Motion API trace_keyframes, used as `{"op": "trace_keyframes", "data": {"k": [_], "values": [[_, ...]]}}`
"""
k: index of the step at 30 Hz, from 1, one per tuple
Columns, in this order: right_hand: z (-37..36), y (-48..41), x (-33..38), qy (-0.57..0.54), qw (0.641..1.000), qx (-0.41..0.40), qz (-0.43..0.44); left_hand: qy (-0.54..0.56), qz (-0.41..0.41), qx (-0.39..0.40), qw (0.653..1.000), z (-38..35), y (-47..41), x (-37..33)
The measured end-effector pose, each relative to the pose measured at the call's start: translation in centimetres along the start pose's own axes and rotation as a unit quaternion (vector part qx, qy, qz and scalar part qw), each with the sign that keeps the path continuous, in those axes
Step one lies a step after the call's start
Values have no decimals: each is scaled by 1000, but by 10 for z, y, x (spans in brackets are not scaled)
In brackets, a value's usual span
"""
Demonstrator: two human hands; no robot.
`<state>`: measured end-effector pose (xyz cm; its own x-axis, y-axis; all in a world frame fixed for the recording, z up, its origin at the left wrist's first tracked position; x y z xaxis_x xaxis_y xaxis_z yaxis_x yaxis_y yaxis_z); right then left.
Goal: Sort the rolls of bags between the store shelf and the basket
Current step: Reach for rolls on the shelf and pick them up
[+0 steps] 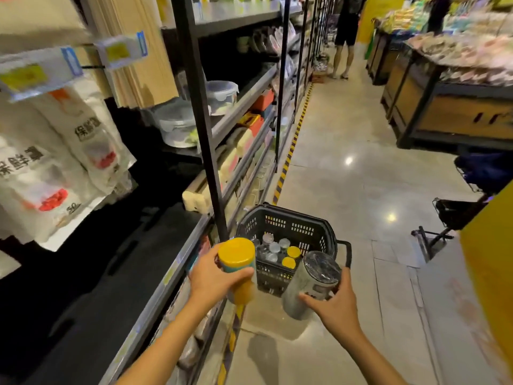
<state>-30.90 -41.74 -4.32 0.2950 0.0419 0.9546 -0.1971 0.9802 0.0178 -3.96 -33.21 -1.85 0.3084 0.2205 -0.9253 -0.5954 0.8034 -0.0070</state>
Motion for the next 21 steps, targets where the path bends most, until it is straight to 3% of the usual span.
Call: {"op": "trace_keyframes", "data": {"k": [12, 21], "values": [[-31, -147, -37, 19, 997, -37, -61, 13, 41, 27, 999, -50, -162, 33], [-83, -299, -76, 78, 994, 35, -62, -12, 125, -10, 992, -106, -277, 75]]}}
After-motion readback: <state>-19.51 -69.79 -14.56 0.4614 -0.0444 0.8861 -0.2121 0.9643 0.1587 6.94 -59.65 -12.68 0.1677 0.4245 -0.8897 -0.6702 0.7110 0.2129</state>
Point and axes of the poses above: each hand's wrist, its own y-axis away from the middle knuckle, its own z-axis out of the back of the hand, x = y × z, the point moved 9 cm from there along -y, towards the middle knuckle, and after that the axes turned 3 degrees about y, right-handed, at the moved point
